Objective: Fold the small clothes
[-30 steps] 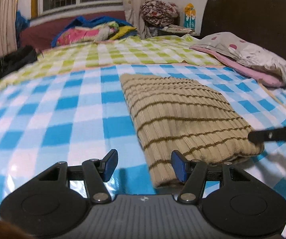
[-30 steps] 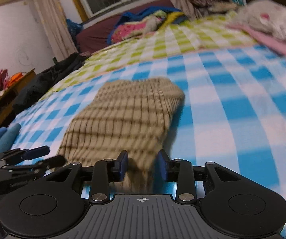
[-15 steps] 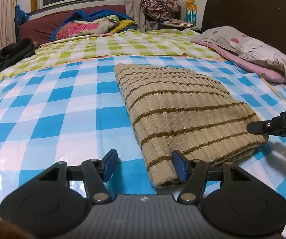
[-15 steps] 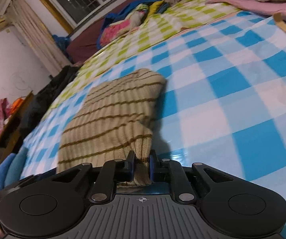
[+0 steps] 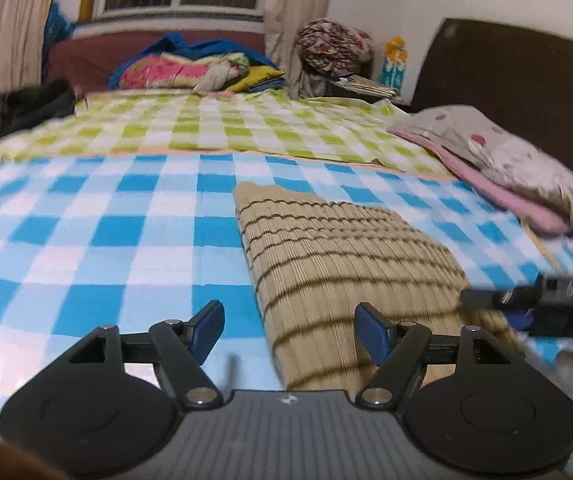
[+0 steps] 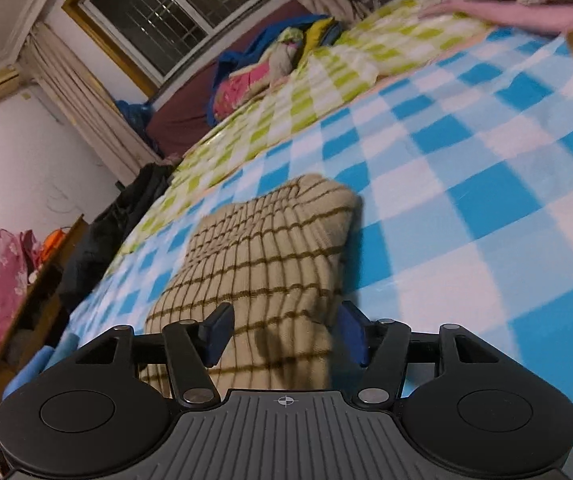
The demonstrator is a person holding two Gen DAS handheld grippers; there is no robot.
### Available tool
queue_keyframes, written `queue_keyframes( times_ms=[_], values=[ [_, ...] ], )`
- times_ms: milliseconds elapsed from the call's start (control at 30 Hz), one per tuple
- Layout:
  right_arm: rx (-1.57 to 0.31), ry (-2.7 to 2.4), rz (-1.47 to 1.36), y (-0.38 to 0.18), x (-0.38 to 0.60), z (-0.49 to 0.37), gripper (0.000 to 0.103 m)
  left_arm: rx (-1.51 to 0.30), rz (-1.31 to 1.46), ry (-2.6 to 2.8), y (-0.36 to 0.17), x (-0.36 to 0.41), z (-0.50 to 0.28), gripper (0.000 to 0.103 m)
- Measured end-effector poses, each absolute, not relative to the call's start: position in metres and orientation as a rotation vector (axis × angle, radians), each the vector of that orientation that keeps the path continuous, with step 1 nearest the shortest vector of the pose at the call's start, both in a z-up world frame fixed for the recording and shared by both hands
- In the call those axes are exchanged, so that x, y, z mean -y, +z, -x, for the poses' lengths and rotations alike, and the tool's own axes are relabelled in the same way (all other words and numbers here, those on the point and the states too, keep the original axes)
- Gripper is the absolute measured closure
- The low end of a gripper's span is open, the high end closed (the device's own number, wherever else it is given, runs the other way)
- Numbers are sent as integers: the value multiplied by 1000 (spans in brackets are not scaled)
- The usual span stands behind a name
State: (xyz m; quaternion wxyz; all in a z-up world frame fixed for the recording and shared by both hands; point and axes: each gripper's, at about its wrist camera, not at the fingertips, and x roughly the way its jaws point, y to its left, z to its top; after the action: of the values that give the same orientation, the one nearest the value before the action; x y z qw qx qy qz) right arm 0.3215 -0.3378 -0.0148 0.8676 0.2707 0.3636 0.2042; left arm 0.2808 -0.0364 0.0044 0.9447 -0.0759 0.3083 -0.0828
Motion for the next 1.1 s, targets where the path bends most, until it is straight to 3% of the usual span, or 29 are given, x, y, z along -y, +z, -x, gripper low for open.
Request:
queue_keyframes(
  times_ms=[167,233,367,433,633,900,1100],
  values=[
    [-779,449,-550,-32,324,-339,41,-658,215,-174,-15,33,-304,8],
    [-777,460,-551,-33,323,-341,40,-672,238,-198,-20,32,-308,8],
    [-773,477,-562,-35,326,-341,40,-702,242,-260,-27,42,-305,20],
    [-786,491,-585,-36,325,-340,52,-708,210,-292,-26,51,-300,27],
    [-823,514,-615,-34,327,-326,68,-732,189,-333,-20,52,-276,36],
    [-870,478,-513,-18,330,-274,65,-733,85,-376,-15,55,-220,37],
    [-732,342,-461,10,344,-251,63,-641,58,-319,9,50,-221,37]
  ],
)
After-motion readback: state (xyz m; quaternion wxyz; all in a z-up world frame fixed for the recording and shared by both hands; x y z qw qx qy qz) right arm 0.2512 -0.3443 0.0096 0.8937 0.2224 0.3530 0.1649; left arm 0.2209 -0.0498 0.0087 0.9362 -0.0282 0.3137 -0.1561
